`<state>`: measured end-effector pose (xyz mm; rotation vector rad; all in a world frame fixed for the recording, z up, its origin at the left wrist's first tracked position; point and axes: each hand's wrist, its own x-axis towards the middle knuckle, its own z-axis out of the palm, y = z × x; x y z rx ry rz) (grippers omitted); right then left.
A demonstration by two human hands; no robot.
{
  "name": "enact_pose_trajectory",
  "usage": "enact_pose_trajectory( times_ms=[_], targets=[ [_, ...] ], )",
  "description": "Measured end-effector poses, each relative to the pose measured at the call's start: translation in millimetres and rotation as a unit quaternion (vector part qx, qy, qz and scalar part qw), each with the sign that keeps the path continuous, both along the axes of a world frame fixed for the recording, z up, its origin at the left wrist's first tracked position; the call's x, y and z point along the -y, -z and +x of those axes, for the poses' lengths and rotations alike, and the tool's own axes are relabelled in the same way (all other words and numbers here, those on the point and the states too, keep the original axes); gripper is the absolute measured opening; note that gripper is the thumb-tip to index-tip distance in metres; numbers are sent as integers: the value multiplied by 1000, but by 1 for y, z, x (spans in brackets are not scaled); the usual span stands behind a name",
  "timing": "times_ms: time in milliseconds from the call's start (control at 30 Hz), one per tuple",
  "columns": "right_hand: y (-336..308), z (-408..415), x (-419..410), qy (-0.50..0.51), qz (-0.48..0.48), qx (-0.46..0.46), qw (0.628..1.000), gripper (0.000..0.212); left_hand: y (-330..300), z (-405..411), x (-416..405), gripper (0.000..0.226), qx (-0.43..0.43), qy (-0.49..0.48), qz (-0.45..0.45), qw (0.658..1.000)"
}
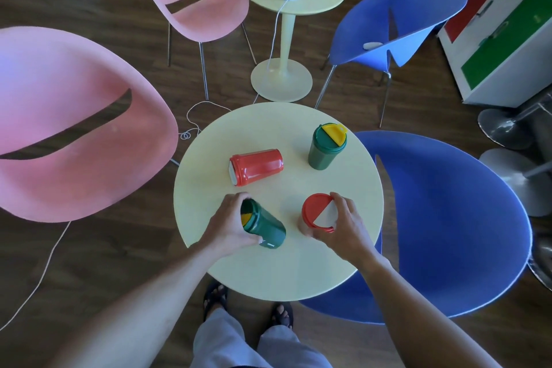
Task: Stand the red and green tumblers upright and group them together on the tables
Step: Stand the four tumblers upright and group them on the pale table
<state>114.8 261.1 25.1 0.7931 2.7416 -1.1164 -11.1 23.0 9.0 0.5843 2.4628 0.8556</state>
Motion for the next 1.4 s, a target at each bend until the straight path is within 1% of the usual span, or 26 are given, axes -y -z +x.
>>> enact_pose_trajectory(
  times_ms=[67, 133, 200, 300, 367, 433, 467, 533, 600, 633, 700, 767, 867, 1000, 1267, 1400],
  targets=[
    [-1, 0, 2, 0, -3, 0, 1000, 101, -9, -4, -9, 88, -95, 49, -51, 993],
    [-2, 0, 2, 0, -4, 3, 1000, 102, -10, -3, -16, 87, -143, 74, -103, 982],
    [-3, -1, 2, -1, -5, 10, 1000, 103, -2, 2, -21, 88, -157, 77, -113, 978],
    [-4, -2, 0, -2, -11, 22, 1000, 104, 13, 9, -27, 91, -138, 88, -79, 983],
    [-6, -4, -2, -7, -9, 33, 999, 105, 12, 16, -30, 92, -146, 94, -82, 981],
    [-7, -5, -3, -11, -10, 44, 999, 107, 5, 22, -30, 95, -157, 78, -79, 981],
    [-7, -6, -3, -15, -13, 50, 999, 107, 1, 23, -28, 100, -140, 58, -70, 986],
    [-7, -6, -3, -20, -24, 62, 998, 107, -7, 23, -25, 114, -77, -17, -48, 996],
    [-6, -7, -2, -10, -37, 61, 997, 106, -13, 22, -24, 122, -13, -85, -36, 996],
    [-6, -7, -2, -1, -40, 56, 998, 105, -15, 22, -27, 121, 9, -100, -34, 994],
    [-5, -7, 0, 15, -41, 40, 998, 102, -16, 20, -33, 109, 24, -116, -32, 992],
    [-4, -6, 2, 25, -42, 26, 998, 100, -19, 16, -38, 100, 35, -111, -23, 993],
    [-3, -6, 6, 28, -41, 11, 999, 98, -19, 8, -43, 104, 60, -68, -5, 996],
    [-2, -8, 13, 30, -47, -3, 998, 96, -21, 2, -48, 105, 64, -48, -6, 997],
    [-5, -10, 19, 22, -32, 6, 999, 94, -20, 4, -44, 103, 62, -56, 16, 996],
    [-6, -9, 20, 22, -31, 7, 999, 94, -19, 1, -43, 103, 61, -39, 12, 997]
  ],
)
